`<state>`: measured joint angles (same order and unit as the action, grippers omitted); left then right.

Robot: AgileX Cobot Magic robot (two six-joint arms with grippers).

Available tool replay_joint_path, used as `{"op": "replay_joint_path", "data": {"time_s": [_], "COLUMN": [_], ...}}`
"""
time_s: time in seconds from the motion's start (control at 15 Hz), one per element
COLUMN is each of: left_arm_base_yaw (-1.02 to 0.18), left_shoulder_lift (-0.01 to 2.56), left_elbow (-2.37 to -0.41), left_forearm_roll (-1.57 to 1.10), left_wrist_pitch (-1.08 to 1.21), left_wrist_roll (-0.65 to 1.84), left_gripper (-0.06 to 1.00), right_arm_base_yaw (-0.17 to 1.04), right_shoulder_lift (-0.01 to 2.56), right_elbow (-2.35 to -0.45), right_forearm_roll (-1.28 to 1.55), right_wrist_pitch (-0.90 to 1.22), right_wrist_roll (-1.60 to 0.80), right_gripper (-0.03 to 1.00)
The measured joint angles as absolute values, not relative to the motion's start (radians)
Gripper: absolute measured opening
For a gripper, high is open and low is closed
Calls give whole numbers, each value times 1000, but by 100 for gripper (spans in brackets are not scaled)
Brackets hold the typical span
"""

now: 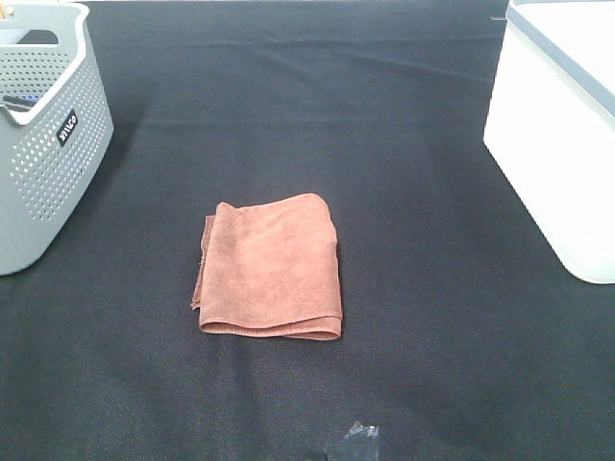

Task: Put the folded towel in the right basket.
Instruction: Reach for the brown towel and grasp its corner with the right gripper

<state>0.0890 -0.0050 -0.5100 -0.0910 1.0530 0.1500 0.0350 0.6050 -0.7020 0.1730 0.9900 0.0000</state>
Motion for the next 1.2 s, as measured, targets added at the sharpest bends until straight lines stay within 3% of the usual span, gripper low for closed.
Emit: {"op": "replay_joint_path", "data": {"time_s": [0.2,0.4,0.73,0.87,1.0,1.2], "left_arm_base_yaw": [89,89,89,89,89,89], "left_shoulder_lift": [-5,-5,-5,-5,-5,-5], "left_elbow": [-510,-510,-510,-510,-510,-510], "left_forearm_roll": [-91,-91,-91,-91,-91,-91], "left_wrist_pitch": [1053,1053,1053,1053,1053,1053], "left_wrist_roll": [150,150,150,150,150,150], "left_gripper": [99,99,99,99,99,99], "right_arm_base_yaw": [35,35,203,290,304,304], "right_shoulder_lift": [990,1216,1574,1815,2053,2215], "right_elbow": [-936,-1064,-1092,-1192,-1347,-1473], "right_forearm_roll": [273,453,612,669,752,787], "right_wrist_pitch": [1073,1080,890,815,866,904], "right_wrist_roll": [-94,-228,-299,-301,-340,-351], "right_gripper": [95,94,93,93,93,93]}}
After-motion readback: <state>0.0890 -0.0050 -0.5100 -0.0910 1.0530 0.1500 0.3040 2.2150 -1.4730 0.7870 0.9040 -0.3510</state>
